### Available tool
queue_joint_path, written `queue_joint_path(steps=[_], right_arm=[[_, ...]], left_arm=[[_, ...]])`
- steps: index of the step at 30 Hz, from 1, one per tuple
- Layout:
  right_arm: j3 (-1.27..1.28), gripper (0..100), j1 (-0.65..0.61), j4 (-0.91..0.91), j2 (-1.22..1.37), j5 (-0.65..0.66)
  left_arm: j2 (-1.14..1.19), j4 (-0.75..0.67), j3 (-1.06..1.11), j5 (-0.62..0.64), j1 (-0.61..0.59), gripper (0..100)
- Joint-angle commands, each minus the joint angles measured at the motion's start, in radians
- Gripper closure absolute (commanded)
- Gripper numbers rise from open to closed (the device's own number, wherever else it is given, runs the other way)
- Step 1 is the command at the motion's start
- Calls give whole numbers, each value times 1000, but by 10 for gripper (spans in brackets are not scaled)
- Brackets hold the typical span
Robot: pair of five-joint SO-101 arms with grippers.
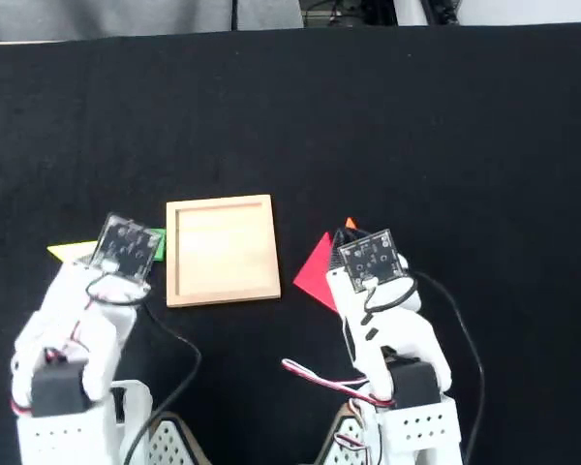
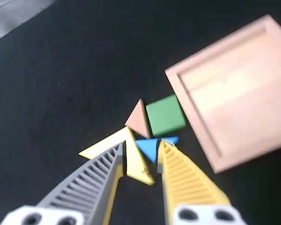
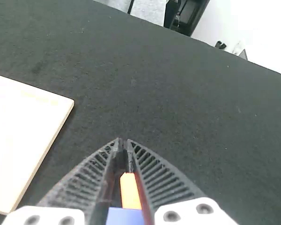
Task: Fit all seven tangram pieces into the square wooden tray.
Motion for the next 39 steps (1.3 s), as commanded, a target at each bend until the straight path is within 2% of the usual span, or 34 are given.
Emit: queue_joint_path(steps=[1,8,12,16,23,26,35,39], right_arm=[[-5,983,14,3,-65,-11],[-5,983,12,6,-65,-9],[-5,983,12,6,-64,-8],[-5,983,12,6,-64,-6],[-5,984,12,6,-64,-3],[-5,986,17,6,-64,-3],[-5,986,17,6,-64,-3],[-5,986,17,6,-64,-3]], left_arm=[[278,18,-245,-153,-70,866],[752,109,-595,-529,-179,866],[973,109,-802,-640,-268,865],[1172,46,-964,-632,-323,867],[1481,-296,-1000,-445,-372,870],[1588,-388,-1000,-385,-372,870],[1752,-420,-1009,-374,-351,870],[1807,-497,-998,-374,-355,870]])
